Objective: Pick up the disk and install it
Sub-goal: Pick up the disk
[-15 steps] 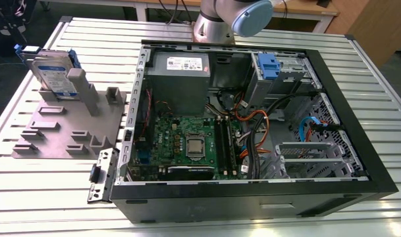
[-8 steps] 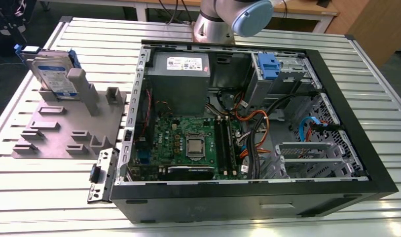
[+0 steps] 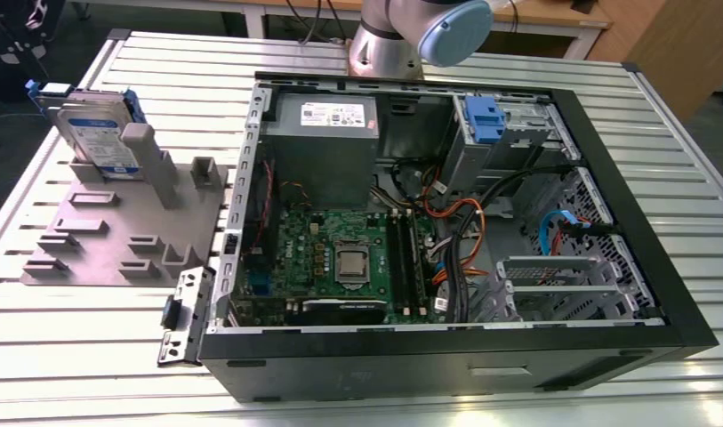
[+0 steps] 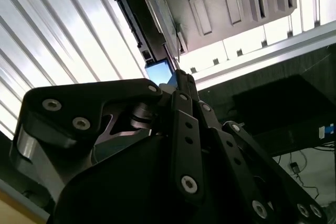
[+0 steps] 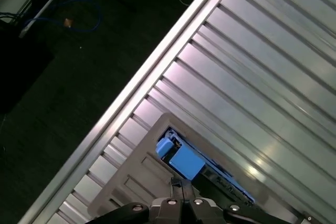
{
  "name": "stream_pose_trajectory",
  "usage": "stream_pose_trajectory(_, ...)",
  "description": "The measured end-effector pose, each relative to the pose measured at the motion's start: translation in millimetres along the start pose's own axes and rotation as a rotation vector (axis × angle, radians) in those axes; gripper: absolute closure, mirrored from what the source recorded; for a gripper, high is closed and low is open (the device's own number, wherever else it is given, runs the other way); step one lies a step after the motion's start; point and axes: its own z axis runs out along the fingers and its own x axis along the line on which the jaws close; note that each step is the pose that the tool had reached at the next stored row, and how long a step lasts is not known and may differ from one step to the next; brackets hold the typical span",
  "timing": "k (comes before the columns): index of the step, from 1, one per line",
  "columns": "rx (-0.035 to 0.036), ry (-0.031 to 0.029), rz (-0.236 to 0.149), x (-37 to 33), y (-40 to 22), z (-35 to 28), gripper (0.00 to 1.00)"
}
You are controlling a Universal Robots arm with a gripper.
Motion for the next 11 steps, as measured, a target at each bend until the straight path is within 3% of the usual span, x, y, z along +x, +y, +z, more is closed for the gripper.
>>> stream_pose_trajectory(11, 0.0003, 0.0042, -0.095, 0.0, 0.0, 0.0, 0.89)
